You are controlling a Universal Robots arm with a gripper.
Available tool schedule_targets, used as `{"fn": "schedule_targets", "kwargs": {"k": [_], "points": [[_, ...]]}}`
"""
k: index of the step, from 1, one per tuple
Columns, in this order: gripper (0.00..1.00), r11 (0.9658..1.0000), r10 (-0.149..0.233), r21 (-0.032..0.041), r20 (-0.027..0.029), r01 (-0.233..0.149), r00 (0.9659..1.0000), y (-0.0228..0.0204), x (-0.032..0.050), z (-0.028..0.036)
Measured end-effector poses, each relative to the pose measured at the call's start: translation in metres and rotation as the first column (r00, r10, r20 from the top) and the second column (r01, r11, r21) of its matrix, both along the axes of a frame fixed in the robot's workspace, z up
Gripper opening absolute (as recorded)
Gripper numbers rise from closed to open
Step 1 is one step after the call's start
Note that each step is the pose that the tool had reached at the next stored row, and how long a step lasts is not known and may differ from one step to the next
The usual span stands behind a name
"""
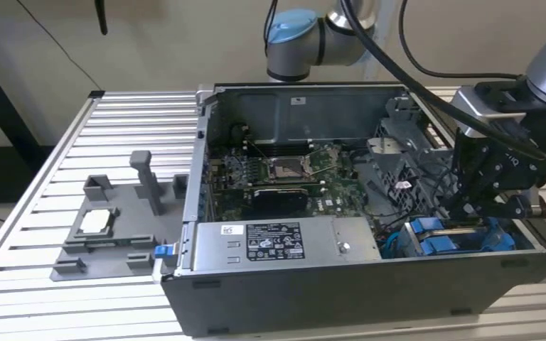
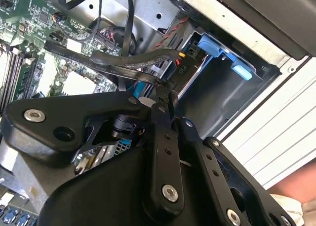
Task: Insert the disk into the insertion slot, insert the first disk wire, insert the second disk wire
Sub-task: 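Insert the second disk wire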
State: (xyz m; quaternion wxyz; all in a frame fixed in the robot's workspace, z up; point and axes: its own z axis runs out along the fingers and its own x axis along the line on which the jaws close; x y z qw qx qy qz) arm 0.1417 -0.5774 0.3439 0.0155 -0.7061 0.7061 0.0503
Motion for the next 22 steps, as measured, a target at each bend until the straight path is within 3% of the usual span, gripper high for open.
{"fn": "schedule_targets", "kwargs": {"k": [22], "points": [[0.16,1.0,0.0,-0.0005,-0.0019,0.0,1.0,-0.0016,0.0003,-0.0052]]}}
